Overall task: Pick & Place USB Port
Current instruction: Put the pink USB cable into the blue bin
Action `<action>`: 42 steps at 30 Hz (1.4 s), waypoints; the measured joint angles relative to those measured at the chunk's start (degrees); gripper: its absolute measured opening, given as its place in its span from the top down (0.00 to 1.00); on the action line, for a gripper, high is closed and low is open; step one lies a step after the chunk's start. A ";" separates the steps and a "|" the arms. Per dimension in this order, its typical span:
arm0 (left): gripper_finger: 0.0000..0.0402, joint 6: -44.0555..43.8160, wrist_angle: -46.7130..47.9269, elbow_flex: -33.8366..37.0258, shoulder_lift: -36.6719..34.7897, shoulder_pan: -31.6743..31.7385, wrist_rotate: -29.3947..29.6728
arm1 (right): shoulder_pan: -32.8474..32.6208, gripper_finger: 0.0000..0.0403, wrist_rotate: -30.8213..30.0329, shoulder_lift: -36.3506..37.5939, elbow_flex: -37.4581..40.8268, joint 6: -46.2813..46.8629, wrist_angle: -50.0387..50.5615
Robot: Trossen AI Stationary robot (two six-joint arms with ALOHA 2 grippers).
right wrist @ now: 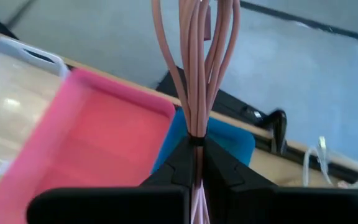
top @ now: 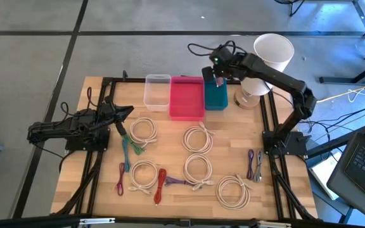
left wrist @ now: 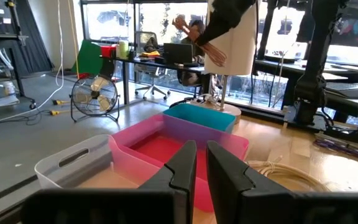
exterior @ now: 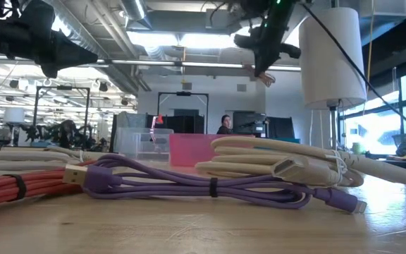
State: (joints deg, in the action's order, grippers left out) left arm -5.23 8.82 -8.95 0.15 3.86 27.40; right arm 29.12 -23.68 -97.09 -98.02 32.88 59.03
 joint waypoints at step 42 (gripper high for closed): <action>0.92 -5.14 6.38 0.00 0.01 -0.02 -4.61 | 5.24 0.95 17.42 -17.50 17.55 8.31 -17.30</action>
State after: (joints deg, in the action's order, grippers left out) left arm -10.37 15.20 -8.95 0.16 3.84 22.79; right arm 34.36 -6.27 -114.59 -80.47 41.19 41.73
